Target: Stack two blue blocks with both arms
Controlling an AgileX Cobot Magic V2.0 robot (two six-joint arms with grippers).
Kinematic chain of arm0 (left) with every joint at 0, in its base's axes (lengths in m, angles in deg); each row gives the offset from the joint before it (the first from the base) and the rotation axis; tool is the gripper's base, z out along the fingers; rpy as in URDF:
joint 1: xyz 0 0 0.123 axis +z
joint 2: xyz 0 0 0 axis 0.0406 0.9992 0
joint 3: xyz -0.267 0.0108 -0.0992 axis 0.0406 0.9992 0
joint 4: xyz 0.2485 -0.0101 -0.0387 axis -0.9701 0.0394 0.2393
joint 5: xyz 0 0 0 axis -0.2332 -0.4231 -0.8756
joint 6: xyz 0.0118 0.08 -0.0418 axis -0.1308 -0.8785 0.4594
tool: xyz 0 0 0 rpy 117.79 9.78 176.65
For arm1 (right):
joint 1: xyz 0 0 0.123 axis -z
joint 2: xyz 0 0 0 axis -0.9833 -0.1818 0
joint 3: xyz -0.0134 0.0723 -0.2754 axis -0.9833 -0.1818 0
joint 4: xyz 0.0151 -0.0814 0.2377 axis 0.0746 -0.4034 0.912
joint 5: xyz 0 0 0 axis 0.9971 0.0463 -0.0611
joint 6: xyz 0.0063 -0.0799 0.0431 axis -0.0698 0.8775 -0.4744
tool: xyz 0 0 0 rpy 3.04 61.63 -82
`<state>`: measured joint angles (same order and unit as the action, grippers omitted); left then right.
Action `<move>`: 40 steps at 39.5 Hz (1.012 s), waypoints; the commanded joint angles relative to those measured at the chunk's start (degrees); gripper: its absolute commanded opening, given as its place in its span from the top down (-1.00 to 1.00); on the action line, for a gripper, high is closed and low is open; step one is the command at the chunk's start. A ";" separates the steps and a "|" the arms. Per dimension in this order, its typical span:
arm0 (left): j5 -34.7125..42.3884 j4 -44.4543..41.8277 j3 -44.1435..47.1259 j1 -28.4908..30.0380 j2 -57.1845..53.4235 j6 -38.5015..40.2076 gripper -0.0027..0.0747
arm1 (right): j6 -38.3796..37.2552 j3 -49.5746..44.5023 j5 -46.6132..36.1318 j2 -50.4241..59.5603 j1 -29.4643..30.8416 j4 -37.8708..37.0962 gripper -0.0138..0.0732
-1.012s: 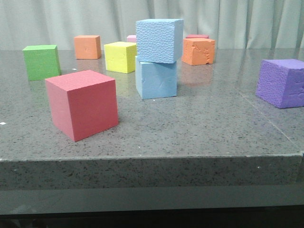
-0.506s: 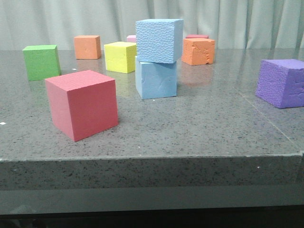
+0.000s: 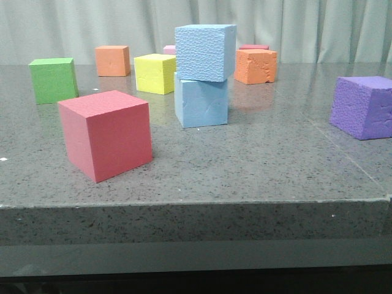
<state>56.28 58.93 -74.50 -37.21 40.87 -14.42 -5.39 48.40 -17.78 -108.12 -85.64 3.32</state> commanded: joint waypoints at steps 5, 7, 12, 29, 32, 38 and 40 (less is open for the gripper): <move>7.21 4.33 1.44 -0.10 -1.88 -4.24 0.98 | 0.59 1.39 -4.90 -0.22 0.27 -0.89 0.84; 8.44 4.33 2.88 0.38 -3.19 -4.24 0.98 | 0.59 1.39 -4.90 -0.22 0.27 -0.89 0.84; 9.92 3.87 7.08 4.14 -7.14 -4.24 0.98 | 0.59 1.39 -4.90 -0.22 0.27 -0.89 0.84; 10.99 3.89 19.03 24.58 -14.05 -4.24 0.98 | 0.59 1.39 -4.85 -0.22 0.27 -0.89 0.84; 11.12 3.89 20.58 27.87 -14.05 -4.24 0.98 | 0.59 1.39 -4.85 -0.22 0.27 -0.89 0.84; 11.38 3.89 23.20 33.86 -14.05 -4.24 0.98 | 0.59 1.39 -4.85 -0.22 0.27 -0.89 0.84; 11.49 3.89 23.91 35.62 -14.05 -4.24 0.98 | 0.59 1.39 -4.85 -0.22 0.27 -0.89 0.84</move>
<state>62.63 62.55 -49.91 -3.79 27.83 -18.78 -5.39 48.40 -17.78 -108.12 -85.64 3.32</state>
